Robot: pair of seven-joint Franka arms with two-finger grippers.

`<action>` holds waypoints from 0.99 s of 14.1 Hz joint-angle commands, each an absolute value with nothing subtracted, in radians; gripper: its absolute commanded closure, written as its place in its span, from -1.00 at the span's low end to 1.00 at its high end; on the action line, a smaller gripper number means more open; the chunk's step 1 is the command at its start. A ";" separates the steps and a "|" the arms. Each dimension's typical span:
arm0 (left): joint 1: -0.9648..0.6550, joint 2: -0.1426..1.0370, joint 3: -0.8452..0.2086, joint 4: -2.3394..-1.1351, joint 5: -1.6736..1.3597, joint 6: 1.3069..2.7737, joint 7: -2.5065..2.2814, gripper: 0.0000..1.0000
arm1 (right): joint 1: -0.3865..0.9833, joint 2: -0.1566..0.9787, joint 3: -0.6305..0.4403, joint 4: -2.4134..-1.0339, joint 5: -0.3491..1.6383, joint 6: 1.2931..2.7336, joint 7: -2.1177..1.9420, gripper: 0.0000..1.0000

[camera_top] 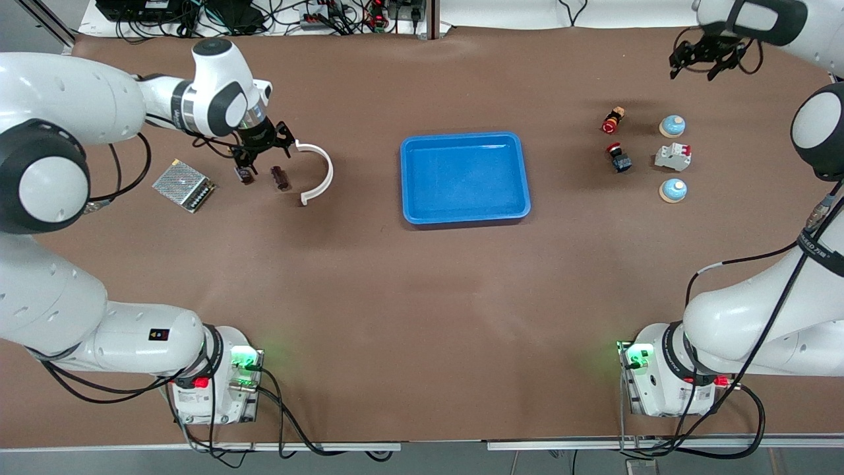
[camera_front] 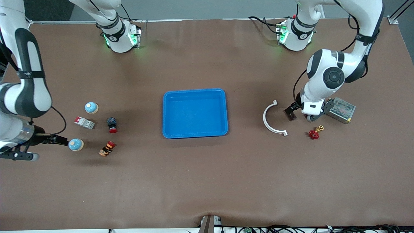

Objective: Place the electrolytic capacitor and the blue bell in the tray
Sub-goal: 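Reach the right gripper to the blue bell while the left gripper reaches the capacitor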

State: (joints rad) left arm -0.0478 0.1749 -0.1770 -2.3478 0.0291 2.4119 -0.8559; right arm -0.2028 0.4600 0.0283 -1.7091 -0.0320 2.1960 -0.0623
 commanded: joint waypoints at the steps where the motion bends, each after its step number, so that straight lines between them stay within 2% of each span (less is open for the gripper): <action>1: -0.035 0.225 -0.186 -2.361 0.017 2.489 -0.867 -0.88 | -0.216 0.446 0.038 -1.784 -0.035 2.270 -0.066 -1.00; 4: -0.035 0.281 -0.184 -2.359 0.017 2.551 -0.882 -0.80 | -0.235 0.500 0.038 -1.784 -0.044 2.299 -0.071 -1.00; 11: -0.035 0.334 -0.181 -2.355 0.021 2.582 -0.884 -0.40 | -0.267 0.577 0.038 -1.784 -0.071 2.347 -0.072 -1.00; 14: -0.035 0.341 -0.181 -2.352 0.021 2.582 -0.885 0.27 | -0.265 0.609 0.038 -1.784 -0.075 2.378 -0.072 -1.00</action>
